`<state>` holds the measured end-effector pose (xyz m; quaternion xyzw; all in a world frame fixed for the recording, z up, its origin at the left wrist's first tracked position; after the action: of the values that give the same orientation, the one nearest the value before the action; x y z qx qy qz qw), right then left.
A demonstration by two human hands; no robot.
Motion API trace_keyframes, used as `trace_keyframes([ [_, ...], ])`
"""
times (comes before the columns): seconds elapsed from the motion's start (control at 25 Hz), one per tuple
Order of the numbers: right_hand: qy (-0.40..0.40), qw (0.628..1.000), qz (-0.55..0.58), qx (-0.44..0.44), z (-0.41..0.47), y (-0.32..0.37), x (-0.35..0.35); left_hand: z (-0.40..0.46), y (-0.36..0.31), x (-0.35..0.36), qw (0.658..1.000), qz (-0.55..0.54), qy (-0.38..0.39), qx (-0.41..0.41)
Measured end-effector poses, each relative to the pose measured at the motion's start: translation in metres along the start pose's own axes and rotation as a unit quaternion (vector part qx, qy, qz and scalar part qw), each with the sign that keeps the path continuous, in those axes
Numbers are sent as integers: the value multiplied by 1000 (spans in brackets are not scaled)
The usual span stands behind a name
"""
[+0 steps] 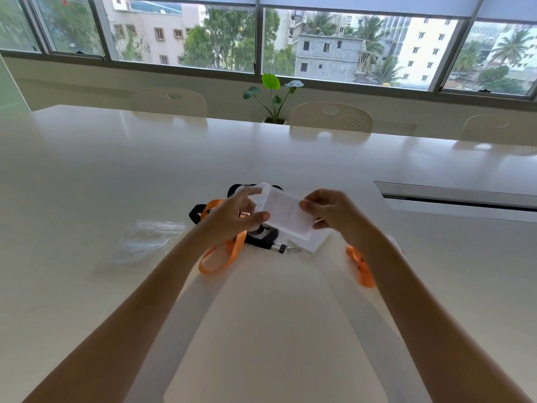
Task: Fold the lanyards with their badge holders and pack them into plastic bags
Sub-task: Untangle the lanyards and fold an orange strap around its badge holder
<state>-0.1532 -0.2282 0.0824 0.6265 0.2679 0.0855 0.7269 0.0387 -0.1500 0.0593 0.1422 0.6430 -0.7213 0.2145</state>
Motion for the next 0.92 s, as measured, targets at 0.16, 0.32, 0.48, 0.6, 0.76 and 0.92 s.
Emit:
trace_keyframes([
  [0.16, -85, 995, 11, -56, 4, 30, -28, 23, -11, -14, 995, -45, 83, 12],
  [0.32, -193, 977, 44, -81, 4, 44, -59, 37, -8, -35, 999, 16, 29, 22],
  [0.48, -277, 954, 67, -97, -1, 47, -84, 45, -10, -48, 993, 107, -2, 43],
  [0.6, -319, 937, 78, -118, -5, 51, -94, 51, -15, -44, 981, 190, -4, 47],
  [0.76, -325, 932, 122, -104, -3, 45, -92, 62, -41, -51, 975, 186, -95, 71],
  [0.92, -305, 941, 129, -65, -2, 29, -78, 74, -74, -68, 983, -16, -173, 55],
])
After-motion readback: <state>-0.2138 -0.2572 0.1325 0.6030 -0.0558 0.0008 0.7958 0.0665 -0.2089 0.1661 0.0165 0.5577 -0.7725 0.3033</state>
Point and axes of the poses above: each hand's wrist, its own z-axis towards the middle knuckle, its own x-axis out of the palm, y = z × x, the point moved 5 cm from there along z, towards the middle knuckle, and after that the axes turned 3 degrees about -x, right-handed, at the moved point
